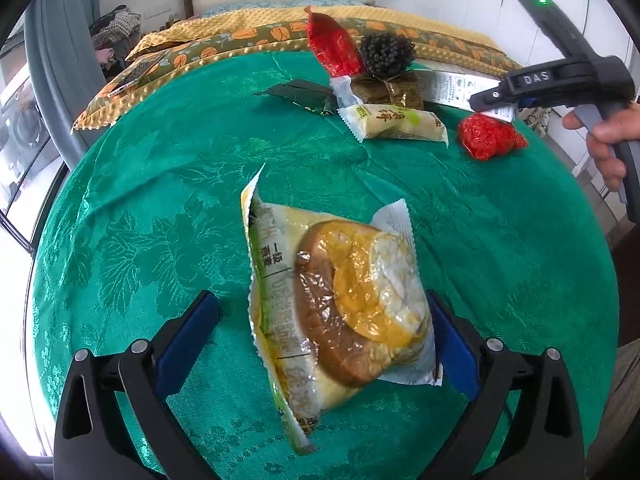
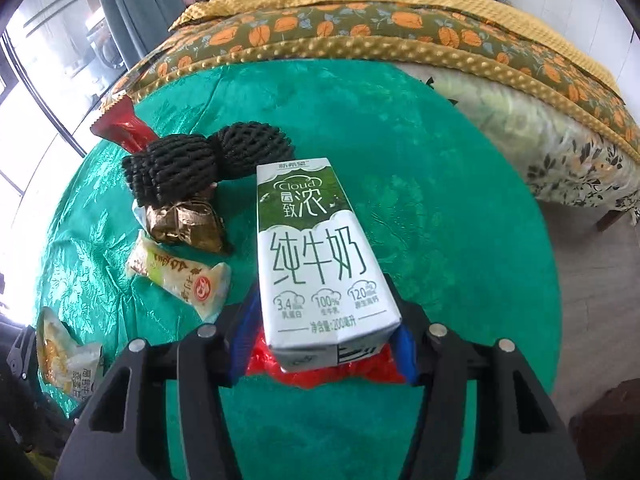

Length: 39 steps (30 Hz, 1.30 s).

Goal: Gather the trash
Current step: 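Lift the pastry with the left tool while the right tool lifts the milk carton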

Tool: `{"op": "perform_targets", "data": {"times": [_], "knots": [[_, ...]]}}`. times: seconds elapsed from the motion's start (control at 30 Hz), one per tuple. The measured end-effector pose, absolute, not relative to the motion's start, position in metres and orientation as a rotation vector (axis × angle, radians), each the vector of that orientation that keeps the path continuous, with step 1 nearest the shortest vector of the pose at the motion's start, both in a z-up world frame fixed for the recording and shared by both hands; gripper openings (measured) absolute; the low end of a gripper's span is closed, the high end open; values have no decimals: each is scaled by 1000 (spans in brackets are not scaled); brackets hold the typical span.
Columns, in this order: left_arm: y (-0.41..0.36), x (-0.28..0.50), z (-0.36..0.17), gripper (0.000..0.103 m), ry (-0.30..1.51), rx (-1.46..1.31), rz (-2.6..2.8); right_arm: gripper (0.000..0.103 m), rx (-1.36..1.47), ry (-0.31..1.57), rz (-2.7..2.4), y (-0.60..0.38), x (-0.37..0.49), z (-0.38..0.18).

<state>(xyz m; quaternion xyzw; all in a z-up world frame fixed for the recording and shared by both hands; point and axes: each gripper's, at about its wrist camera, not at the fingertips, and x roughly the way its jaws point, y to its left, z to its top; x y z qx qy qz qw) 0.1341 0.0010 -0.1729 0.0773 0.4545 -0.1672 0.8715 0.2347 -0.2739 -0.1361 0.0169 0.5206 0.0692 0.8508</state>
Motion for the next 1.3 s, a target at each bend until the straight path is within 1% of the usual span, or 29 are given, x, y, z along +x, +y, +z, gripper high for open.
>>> {"op": "perform_targets", "data": {"times": [0.13,0.2,0.3,0.47,0.67,0.77,0.83,0.87,0.97,1.03,1.13,1.3], "knots": [[1,134,-173,98,950,162,-349,52,82,964,105,-290,199,-109],[1,134,-173,98,950,162,-350,52,143,883,69,-306,165,-92],[1,134,-173,98,950,163,-349,52,171,819,-26,-324,113,-85],[0,133,-173,98,950,167,-347,52,185,850,-119,-328,46,-113],[0,133,-173,97,950,173,-342,53,231,883,13,-271,20,-156],[0,133,-173,98,950,173,-342,57,243,885,48,-247,17,-169],[1,133,-173,98,950,168,-343,69,246,874,75,-239,15,-166],[1,133,-173,98,950,166,-343,71,268,878,88,-239,13,-165],[5,132,-172,98,947,157,-344,74,262,880,95,-244,7,-160],[12,128,-171,98,947,164,-333,79,265,876,90,-251,-2,-155],[30,122,-169,98,941,145,-324,83,268,863,78,-264,-15,-147],[45,107,-155,98,891,107,-397,84,258,862,85,-272,-10,-133]]}}
